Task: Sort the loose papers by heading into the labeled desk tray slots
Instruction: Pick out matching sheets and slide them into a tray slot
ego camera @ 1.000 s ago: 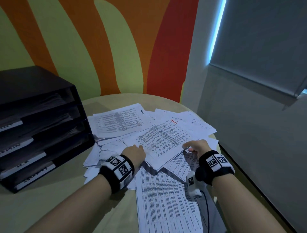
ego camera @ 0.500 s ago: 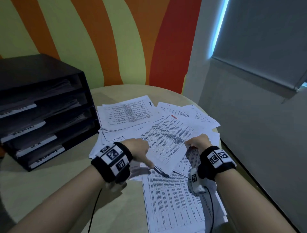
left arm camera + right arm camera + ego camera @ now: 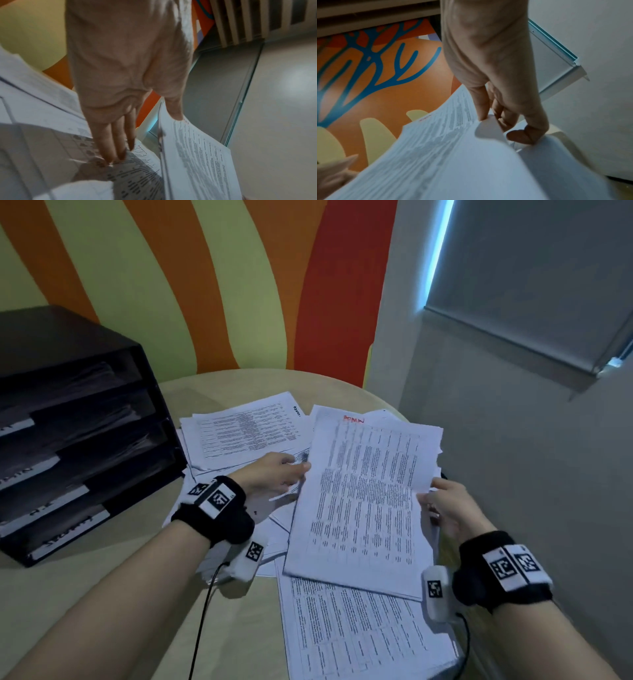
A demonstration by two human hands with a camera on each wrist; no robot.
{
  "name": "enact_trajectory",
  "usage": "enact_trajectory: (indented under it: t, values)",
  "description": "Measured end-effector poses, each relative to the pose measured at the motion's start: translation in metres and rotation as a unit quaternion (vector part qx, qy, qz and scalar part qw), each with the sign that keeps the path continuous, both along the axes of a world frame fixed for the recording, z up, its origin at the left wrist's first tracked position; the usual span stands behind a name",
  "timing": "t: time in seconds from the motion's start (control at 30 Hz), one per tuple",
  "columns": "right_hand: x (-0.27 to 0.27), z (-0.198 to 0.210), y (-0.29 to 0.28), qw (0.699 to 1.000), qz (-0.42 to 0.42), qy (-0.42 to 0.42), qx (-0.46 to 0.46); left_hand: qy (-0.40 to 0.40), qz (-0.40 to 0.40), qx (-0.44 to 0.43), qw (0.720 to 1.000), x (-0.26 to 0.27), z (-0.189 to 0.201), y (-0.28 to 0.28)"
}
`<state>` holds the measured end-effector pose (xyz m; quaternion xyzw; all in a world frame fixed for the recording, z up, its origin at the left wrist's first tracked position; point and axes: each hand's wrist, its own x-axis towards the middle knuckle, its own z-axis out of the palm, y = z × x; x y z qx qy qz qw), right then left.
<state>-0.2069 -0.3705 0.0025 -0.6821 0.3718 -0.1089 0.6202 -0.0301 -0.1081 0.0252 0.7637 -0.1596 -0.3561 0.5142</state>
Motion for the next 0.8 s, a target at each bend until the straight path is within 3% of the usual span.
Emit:
enact_trajectory:
  t: [0.07, 0.17, 0.3, 0.5, 0.8]
  values:
    - [0.001, 0.000, 0.006, 0.999, 0.036, -0.009, 0.004, 0.026, 0.004, -0.051, 0.998, -0.008, 0.004, -0.004]
    - [0.010, -0.007, 0.010, 0.999, 0.045, 0.002, 0.002, -0.005, 0.038, -0.075, 0.996, -0.009, 0.002, -0.005]
    - [0.019, -0.010, 0.012, 1.000, -0.013, -0.025, 0.004, -0.010, 0.094, -0.090, 0.991, -0.009, 0.000, 0.001]
    - [0.018, 0.000, 0.024, 0.996, -0.031, -0.078, 0.006, -0.024, 0.105, -0.085, 0.991, -0.009, -0.009, 0.017]
    - [0.002, 0.009, -0.004, 0.985, -0.160, -0.066, -0.025, -0.008, 0.197, -0.076, 0.977, 0.008, -0.024, 0.067]
